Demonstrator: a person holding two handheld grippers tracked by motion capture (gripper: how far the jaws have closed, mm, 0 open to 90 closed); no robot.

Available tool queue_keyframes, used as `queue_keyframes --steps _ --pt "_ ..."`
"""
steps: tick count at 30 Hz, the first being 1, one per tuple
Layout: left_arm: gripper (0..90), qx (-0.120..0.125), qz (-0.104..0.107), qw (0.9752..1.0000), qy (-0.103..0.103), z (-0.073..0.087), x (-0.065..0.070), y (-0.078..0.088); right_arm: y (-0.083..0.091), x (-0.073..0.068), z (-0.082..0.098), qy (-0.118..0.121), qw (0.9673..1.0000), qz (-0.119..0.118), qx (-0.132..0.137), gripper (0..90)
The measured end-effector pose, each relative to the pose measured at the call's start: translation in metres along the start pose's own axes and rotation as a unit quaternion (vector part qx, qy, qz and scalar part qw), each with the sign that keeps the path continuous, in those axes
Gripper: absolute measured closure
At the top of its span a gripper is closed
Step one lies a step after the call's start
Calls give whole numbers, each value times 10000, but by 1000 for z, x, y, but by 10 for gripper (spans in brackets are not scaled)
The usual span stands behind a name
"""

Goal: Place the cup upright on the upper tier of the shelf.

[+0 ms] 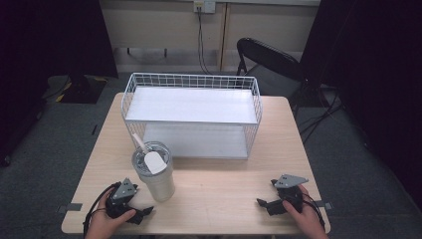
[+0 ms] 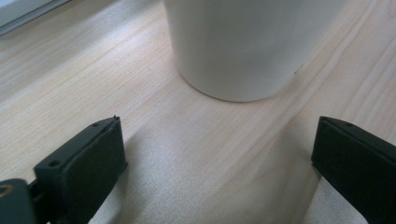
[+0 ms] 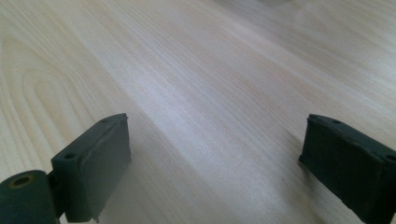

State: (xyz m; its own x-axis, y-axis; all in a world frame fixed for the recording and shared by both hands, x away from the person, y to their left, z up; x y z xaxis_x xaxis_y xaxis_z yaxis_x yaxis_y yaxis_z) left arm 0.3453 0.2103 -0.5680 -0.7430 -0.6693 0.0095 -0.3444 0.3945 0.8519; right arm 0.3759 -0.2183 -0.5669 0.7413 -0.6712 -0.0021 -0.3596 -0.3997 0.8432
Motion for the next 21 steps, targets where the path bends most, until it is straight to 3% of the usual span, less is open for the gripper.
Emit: queue_keyframes --steps 13,15,18,21 --pt "17 14 6 10000 31 0 0 1 0 0 0 0 10000 -5 -5 76" --pt "56 57 13 10000 61 0 0 1 0 0 0 -1 10000 -4 -6 76" --pt "214 304 186 9992 160 -5 1 8 0 0 0 1 10000 -4 -6 76" --pt "149 454 150 9986 214 -9 1 13 0 0 0 -2 10000 0 -1 76"
Point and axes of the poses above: each handheld gripper's, and its own axes: y roughly backward along the jaws, z roughly out of its underside, x roughly to its right, the point moved 9 cm from there along -y, roughly forward along the jaws, and after that the axes turned 14 degrees about -x, right-handed, at the moved point
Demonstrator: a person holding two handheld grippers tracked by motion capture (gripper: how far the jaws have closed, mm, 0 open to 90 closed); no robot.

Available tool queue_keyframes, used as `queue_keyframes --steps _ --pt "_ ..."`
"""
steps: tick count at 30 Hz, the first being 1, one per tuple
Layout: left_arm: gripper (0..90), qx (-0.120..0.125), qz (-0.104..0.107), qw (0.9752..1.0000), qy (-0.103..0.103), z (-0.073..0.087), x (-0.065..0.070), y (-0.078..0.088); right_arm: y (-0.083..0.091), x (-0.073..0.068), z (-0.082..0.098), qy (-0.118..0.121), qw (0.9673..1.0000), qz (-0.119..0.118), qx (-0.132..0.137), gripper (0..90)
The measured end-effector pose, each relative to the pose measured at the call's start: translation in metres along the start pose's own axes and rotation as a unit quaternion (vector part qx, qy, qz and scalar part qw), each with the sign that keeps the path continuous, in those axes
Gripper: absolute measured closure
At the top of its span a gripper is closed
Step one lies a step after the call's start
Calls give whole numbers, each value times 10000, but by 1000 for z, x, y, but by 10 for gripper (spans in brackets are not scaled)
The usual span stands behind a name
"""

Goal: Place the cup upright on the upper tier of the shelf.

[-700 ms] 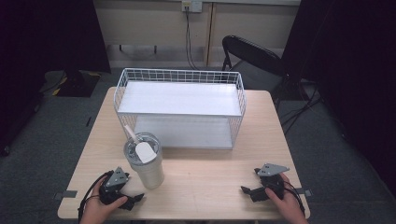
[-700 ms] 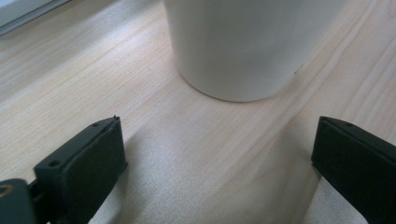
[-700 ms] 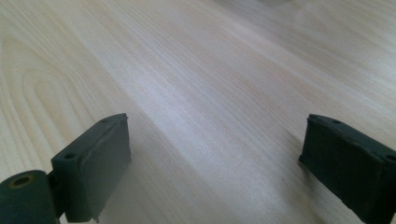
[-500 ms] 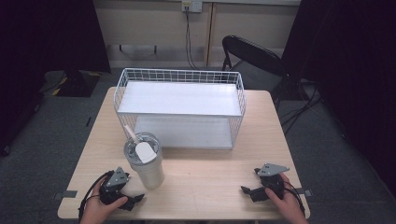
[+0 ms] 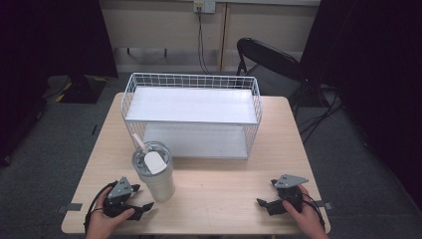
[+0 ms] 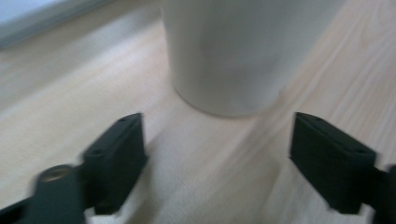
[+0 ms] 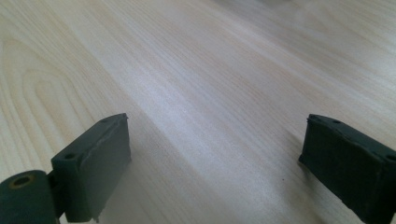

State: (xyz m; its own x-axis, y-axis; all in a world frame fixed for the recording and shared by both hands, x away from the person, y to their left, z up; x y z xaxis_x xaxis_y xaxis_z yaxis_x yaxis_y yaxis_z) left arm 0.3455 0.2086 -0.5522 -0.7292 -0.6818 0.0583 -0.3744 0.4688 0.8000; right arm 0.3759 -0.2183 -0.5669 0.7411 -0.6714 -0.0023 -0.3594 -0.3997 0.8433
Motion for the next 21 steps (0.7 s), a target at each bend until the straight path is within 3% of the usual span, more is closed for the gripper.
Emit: queue_keyframes --steps 2,5,21 --pt "161 102 57 9999 -14 -4 3 3 0 0 0 -1 10000 0 0 76" --pt "159 205 228 9994 135 -13 10 9 0 0 0 0 10000 -4 -4 76" --pt "159 365 290 9989 72 -33 15 20 0 0 0 12 10000 -7 -1 76"
Point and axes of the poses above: each handheld gripper's, and its own axes: y roughly backward along the jaws, z roughly out of its underside, x roughly to its right, the point moved 9 cm from there along -y, roughly forward along the jaws, and after that the axes turned 14 degrees about -x, right-handed, at the moved point
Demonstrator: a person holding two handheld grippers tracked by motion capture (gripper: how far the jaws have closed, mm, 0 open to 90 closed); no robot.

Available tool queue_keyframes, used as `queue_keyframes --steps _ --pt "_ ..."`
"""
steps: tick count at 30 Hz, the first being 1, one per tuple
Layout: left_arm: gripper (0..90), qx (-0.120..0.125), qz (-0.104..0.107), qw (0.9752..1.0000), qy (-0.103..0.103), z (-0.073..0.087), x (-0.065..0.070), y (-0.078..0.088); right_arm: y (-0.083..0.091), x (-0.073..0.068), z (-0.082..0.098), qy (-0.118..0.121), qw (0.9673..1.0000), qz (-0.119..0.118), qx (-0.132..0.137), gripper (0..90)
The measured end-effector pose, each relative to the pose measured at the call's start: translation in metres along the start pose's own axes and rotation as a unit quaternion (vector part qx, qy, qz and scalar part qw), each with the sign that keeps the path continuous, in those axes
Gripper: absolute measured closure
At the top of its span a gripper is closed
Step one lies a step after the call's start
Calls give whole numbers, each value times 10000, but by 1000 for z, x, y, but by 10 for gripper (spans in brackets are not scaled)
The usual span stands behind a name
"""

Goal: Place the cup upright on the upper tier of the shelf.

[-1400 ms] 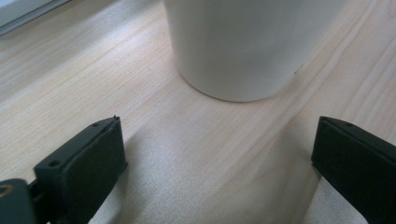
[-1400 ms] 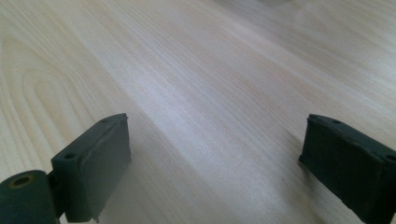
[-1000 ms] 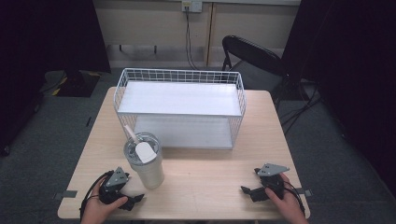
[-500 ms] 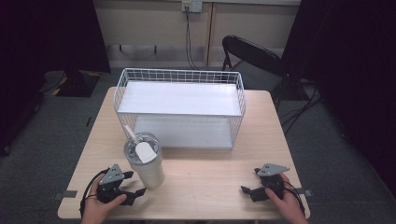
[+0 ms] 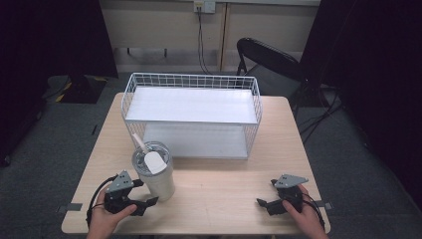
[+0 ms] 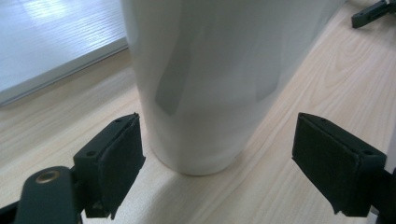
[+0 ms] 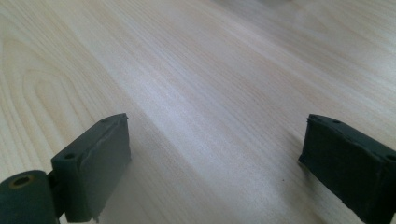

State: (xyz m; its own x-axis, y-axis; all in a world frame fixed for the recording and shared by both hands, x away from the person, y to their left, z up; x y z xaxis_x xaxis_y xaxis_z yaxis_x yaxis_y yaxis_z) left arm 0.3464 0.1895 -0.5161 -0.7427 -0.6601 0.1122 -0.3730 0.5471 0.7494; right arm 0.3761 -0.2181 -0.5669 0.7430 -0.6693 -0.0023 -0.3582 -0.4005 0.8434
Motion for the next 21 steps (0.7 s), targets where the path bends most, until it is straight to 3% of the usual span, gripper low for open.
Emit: queue_keyframes --steps 10,21 --pt "158 210 30 9997 98 -7 -2 4 0 0 0 1 10000 0 0 76" --pt "158 232 62 9996 123 -11 -2 3 0 0 0 0 10000 0 0 76"
Point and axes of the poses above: each handheld gripper's, and its own axes: y roughly backward along the jaws, z roughly out of its underside, x roughly to its right, the point moved 9 cm from there along -y, roughly forward along the jaws, and after that the axes turned 14 degrees about -x, right-handed, at the moved point
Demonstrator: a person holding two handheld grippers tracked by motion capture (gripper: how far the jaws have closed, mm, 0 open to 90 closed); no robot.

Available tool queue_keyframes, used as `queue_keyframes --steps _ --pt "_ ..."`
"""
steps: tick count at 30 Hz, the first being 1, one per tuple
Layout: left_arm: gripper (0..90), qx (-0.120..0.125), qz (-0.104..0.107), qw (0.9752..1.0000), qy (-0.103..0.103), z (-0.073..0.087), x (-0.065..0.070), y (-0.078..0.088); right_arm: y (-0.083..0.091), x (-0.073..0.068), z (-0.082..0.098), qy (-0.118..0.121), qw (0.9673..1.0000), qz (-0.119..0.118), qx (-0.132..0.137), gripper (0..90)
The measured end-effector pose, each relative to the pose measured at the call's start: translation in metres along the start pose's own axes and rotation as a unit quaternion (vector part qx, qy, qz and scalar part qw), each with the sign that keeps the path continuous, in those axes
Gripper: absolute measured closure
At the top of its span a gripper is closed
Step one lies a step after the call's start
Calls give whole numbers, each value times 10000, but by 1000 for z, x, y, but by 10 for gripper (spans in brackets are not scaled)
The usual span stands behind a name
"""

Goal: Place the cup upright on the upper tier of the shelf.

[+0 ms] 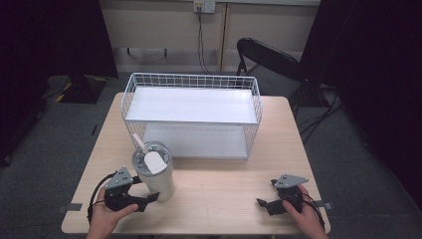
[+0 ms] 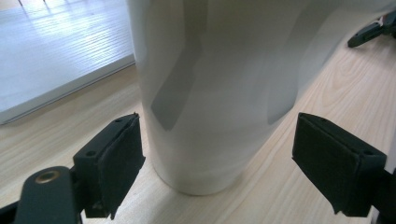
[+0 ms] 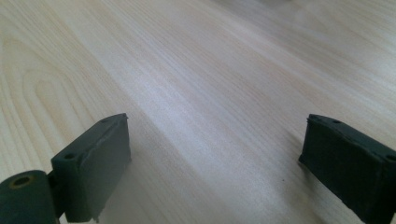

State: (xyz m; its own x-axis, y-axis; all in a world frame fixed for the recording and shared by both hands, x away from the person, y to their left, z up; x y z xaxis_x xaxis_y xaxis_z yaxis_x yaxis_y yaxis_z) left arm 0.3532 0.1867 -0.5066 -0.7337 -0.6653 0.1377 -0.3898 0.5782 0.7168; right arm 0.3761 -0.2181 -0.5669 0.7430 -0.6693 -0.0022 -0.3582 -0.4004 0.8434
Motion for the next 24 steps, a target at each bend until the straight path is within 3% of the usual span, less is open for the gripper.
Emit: queue_keyframes --steps 24 --pt "121 288 22 9996 11 -16 1 -2 0 0 0 1 10000 2 0 76"
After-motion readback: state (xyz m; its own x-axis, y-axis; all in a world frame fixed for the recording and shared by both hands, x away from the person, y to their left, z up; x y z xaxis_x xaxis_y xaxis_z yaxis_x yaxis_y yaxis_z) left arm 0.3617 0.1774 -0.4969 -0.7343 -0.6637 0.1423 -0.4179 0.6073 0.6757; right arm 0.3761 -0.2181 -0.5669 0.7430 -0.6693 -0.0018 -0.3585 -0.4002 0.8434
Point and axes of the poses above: each handheld gripper's, and its own axes: y roughly backward along the jaws, z roughly out of its underside, x roughly to its right, the point moved 9 cm from there along -y, roughly forward along the jaws, and after that the axes turned 14 degrees about -x, right-handed, at the moved point
